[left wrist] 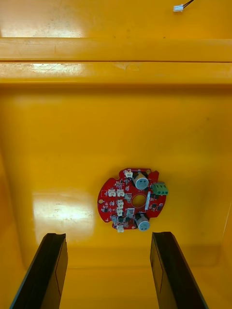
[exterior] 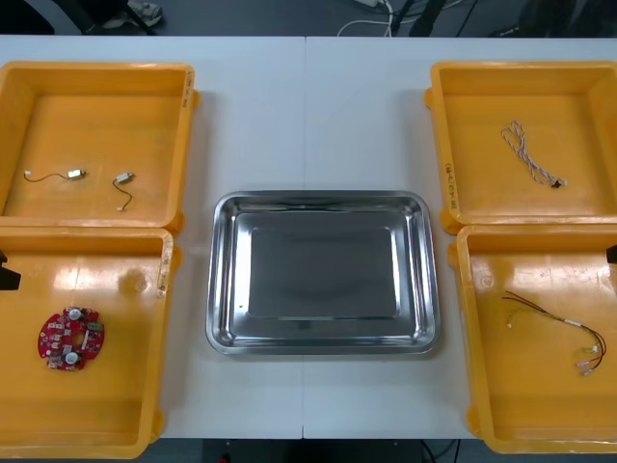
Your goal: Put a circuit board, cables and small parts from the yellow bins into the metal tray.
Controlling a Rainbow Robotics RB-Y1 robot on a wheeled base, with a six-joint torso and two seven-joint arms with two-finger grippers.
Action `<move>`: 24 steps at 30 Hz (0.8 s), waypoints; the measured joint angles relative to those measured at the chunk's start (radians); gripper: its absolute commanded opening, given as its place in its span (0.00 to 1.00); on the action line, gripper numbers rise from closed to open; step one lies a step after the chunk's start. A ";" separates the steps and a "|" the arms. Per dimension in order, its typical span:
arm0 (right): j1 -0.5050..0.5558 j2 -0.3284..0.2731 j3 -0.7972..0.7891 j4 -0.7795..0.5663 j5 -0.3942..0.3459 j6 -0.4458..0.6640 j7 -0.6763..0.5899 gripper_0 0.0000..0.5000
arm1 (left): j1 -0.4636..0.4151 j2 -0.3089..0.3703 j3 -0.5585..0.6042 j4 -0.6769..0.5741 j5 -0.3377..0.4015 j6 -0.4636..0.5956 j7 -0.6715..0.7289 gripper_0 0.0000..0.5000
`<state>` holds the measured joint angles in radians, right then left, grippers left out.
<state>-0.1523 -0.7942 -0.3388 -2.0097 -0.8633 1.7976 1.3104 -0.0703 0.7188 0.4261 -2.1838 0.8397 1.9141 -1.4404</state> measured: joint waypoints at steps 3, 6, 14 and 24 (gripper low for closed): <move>0.000 0.000 0.000 0.000 0.000 0.000 0.000 1.00 | 0.000 0.000 0.000 0.000 0.000 0.000 0.000 1.00; 0.000 0.000 0.000 0.000 0.000 0.000 0.000 1.00 | 0.000 0.000 0.000 0.000 0.000 0.000 0.000 1.00; 0.000 0.000 0.000 0.000 0.000 0.000 0.000 1.00 | 0.001 0.000 0.000 0.002 -0.003 0.000 0.000 1.00; 0.000 0.000 0.000 0.000 0.000 -0.003 0.000 1.00 | 0.000 0.000 0.000 0.003 -0.021 0.000 0.000 1.00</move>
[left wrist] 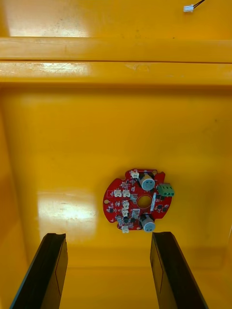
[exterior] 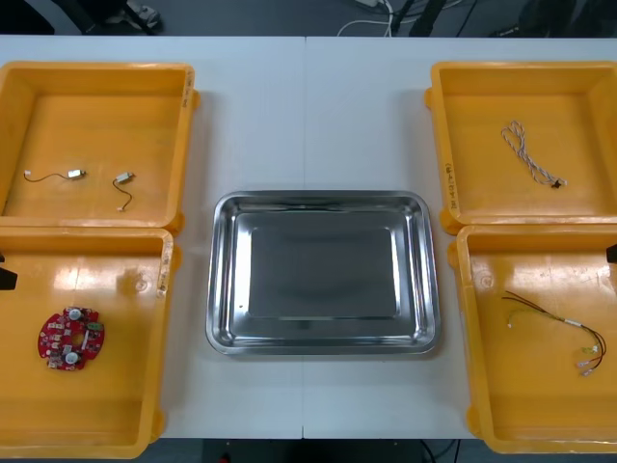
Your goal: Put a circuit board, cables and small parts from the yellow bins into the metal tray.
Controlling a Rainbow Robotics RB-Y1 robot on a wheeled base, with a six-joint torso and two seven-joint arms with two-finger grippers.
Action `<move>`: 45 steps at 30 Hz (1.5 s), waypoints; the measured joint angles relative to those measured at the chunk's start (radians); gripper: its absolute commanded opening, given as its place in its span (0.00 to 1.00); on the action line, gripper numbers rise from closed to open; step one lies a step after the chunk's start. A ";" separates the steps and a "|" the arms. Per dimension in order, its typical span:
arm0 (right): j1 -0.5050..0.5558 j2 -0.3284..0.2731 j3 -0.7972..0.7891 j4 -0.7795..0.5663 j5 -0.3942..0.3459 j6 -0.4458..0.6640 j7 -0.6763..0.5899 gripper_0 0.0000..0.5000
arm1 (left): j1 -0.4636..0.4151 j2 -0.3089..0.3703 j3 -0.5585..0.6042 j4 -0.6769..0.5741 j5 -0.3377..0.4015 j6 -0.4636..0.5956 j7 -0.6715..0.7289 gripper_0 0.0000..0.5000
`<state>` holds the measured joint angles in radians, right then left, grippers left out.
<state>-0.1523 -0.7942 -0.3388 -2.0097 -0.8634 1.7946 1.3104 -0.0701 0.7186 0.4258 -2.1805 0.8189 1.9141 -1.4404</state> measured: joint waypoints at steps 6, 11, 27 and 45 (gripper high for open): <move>0.000 0.000 0.000 0.000 0.001 -0.039 0.000 1.00 | 0.000 0.001 -0.002 0.001 0.000 0.000 -0.008 1.00; 0.000 0.000 0.001 0.000 0.010 -0.042 0.000 1.00 | 0.000 0.008 -0.006 0.001 0.001 0.000 -0.094 1.00; 0.097 0.033 0.001 -0.034 0.031 -0.156 -0.036 1.00 | 0.000 0.048 -0.042 0.002 0.051 0.000 -0.356 1.00; 0.260 0.125 0.001 -0.100 0.054 -0.242 -0.093 1.00 | 0.000 0.063 -0.110 0.003 0.078 -0.050 -0.827 1.00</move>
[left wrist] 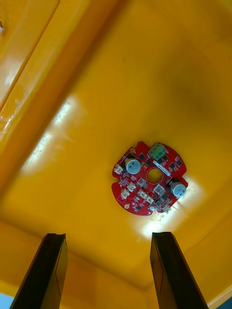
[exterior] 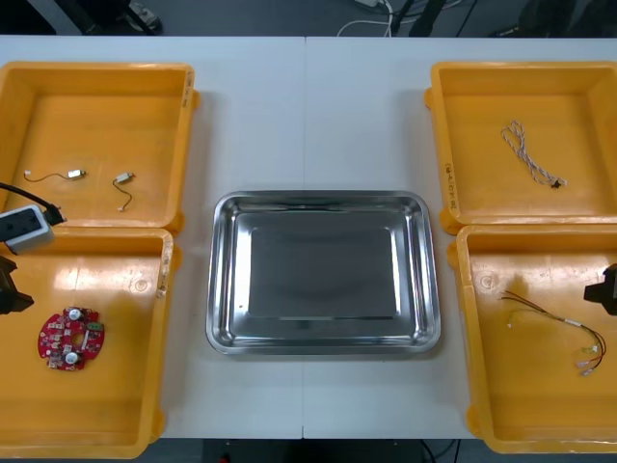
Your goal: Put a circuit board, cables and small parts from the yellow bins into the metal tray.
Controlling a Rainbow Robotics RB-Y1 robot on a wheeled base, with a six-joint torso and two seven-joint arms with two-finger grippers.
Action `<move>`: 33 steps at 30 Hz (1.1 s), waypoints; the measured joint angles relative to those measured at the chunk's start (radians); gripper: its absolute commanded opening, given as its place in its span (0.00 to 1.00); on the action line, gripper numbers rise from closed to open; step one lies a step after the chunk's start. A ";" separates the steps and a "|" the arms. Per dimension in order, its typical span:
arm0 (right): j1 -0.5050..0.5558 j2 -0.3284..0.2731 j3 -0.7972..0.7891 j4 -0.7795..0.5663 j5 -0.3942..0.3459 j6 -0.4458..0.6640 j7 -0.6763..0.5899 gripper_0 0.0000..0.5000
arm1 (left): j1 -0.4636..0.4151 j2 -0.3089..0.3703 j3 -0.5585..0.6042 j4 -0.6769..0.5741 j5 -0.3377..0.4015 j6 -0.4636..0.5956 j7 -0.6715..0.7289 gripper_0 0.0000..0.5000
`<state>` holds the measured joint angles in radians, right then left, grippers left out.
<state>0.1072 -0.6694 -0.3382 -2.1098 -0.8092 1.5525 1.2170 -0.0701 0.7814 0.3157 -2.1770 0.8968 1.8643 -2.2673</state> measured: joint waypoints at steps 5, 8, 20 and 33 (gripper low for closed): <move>0.003 0.071 0.000 0.000 0.019 0.000 -0.003 1.00 | 0.000 0.004 -0.025 0.000 0.000 -0.043 -0.002 1.00; 0.005 0.097 0.000 0.000 0.032 0.000 -0.054 1.00 | 0.000 0.005 -0.040 0.000 -0.004 -0.066 -0.045 1.00; 0.017 0.105 0.000 0.000 0.073 0.021 -0.338 1.00 | 0.000 0.007 -0.123 0.002 -0.042 -0.111 -0.322 1.00; -0.023 0.105 0.043 0.005 0.138 0.159 -0.668 1.00 | 0.031 0.033 -0.244 0.005 -0.142 -0.243 -0.322 1.00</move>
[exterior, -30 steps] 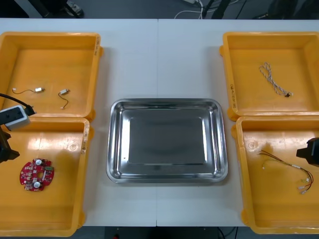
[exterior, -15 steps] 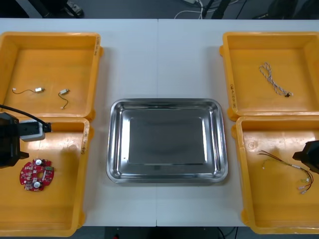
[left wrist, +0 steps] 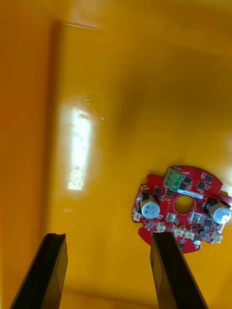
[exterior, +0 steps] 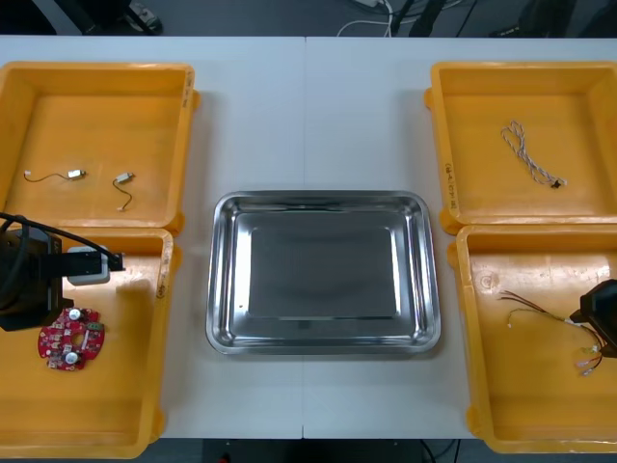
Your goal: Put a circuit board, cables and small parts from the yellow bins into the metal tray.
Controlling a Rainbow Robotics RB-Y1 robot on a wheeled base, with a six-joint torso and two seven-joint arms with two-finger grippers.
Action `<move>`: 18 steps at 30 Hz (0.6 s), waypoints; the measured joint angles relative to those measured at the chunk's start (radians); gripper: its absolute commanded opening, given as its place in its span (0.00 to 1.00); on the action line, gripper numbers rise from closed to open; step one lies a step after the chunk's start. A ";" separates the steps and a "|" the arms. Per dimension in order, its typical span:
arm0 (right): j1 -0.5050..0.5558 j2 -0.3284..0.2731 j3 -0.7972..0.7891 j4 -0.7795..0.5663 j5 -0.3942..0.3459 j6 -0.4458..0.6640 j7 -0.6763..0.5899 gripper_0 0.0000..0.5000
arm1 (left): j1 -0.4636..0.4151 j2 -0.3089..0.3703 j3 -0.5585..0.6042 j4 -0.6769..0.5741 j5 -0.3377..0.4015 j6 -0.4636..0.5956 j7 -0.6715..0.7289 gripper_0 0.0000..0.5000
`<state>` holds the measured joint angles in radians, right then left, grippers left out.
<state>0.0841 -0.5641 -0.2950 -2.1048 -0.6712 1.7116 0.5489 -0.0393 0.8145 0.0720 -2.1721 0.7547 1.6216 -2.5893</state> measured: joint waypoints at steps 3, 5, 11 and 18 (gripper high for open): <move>-0.038 0.000 0.009 0.038 0.004 0.017 -0.019 1.00 | 0.019 0.001 -0.012 0.000 -0.001 -0.021 0.000 1.00; -0.064 0.000 0.012 0.070 0.009 0.018 -0.020 1.00 | 0.030 0.001 -0.023 0.001 -0.002 -0.032 0.000 1.00; -0.126 0.000 0.014 0.168 0.035 0.014 -0.029 1.00 | 0.065 0.001 -0.059 0.001 -0.020 -0.085 0.000 1.00; -0.161 0.000 0.014 0.238 0.047 0.002 -0.095 1.00 | 0.086 0.001 -0.089 0.004 -0.049 -0.111 0.000 1.00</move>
<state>-0.0767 -0.5642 -0.2812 -1.8673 -0.6237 1.7139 0.4543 0.0466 0.8157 -0.0170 -2.1679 0.7053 1.5104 -2.5893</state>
